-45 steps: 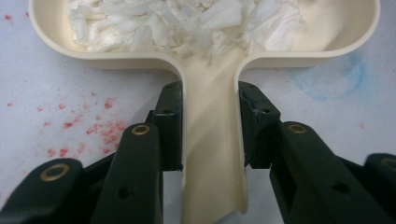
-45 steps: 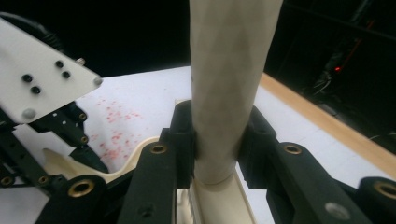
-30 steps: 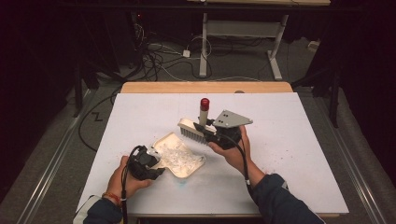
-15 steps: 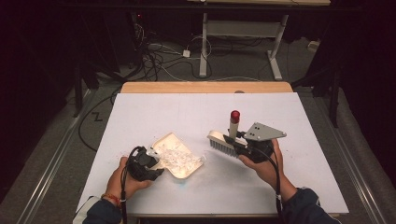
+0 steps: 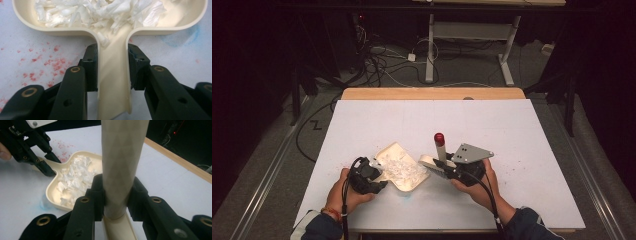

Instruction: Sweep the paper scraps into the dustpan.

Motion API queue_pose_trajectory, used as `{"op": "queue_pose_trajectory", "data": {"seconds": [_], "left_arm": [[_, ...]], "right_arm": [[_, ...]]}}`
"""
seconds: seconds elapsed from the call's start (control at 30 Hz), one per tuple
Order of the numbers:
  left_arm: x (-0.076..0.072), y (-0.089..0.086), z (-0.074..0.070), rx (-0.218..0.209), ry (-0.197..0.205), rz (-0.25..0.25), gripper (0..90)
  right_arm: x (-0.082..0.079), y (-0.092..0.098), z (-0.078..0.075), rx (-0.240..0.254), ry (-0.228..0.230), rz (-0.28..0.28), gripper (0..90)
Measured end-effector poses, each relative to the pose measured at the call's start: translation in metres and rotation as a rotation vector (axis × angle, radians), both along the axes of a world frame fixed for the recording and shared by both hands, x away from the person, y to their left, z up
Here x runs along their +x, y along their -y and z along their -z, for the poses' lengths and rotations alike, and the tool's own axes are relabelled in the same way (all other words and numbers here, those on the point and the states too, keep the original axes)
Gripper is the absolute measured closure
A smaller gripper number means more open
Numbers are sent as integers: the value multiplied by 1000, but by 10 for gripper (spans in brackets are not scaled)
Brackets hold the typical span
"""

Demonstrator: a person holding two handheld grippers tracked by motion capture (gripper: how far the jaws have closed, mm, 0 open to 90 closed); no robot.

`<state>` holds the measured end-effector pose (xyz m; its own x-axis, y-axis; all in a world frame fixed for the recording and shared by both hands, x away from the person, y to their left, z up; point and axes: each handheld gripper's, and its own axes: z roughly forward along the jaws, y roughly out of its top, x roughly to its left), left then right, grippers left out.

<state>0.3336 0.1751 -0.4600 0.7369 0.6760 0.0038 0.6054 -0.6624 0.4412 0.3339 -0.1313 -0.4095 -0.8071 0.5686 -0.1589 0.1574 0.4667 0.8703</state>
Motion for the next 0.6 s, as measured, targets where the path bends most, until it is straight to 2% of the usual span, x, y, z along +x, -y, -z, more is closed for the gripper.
{"op": "queue_pose_trajectory", "data": {"seconds": [0.13,0.2,0.33,0.5,0.6], "left_arm": [[0,0,0,-4,-2,-1,632],[0,0,0,-1,-1,0,631],[0,0,0,-1,1,-2,632],[0,0,0,-6,1,-4,631],[-1,-1,0,-6,-1,-3,631]], "right_arm": [[2,-8,-1,24,-13,-17,714],[0,-15,-2,33,-5,-29,713],[-3,-22,-2,25,-5,-63,713],[-5,-21,-3,26,-4,-78,713],[-4,-13,-10,50,3,-73,713]]}}
